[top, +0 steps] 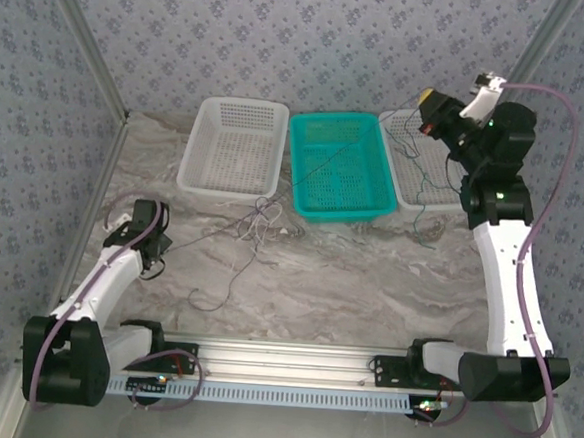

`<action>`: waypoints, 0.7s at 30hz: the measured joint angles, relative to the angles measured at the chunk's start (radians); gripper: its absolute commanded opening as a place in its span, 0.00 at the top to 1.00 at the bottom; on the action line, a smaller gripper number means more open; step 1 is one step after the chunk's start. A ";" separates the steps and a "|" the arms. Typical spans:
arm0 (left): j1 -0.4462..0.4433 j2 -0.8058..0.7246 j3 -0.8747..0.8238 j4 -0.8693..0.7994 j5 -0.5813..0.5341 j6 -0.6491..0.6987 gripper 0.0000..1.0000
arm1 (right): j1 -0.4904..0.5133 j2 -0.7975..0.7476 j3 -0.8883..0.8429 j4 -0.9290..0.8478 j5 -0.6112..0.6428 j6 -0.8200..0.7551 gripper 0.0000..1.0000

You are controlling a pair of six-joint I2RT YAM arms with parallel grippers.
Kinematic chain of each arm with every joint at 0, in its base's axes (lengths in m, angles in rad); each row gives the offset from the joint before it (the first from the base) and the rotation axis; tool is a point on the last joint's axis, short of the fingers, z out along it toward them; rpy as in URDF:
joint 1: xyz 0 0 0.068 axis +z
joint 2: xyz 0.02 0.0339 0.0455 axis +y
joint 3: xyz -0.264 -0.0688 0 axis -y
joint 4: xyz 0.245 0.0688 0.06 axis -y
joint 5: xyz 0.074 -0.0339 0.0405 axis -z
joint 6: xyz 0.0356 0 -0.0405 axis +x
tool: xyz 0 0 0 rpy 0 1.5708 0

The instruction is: Untangle the cables

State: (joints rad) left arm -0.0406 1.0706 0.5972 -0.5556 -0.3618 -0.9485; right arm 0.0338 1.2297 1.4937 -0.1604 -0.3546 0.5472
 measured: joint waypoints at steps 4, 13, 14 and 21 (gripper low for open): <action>0.039 0.001 -0.005 -0.011 -0.006 -0.018 1.00 | -0.077 0.000 0.028 0.006 0.012 0.053 1.00; 0.142 -0.120 -0.040 -0.064 -0.060 -0.051 1.00 | -0.164 0.055 0.055 0.000 0.018 0.129 1.00; 0.156 -0.140 -0.040 -0.070 -0.073 -0.054 1.00 | -0.166 0.058 0.056 -0.004 0.018 0.131 1.00; 0.244 -0.181 -0.047 -0.078 -0.102 -0.066 1.00 | -0.229 0.063 0.115 -0.057 0.035 0.161 1.00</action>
State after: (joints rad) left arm 0.2035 0.8898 0.5503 -0.6334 -0.4641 -1.0142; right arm -0.1947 1.2926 1.6085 -0.2173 -0.3199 0.7082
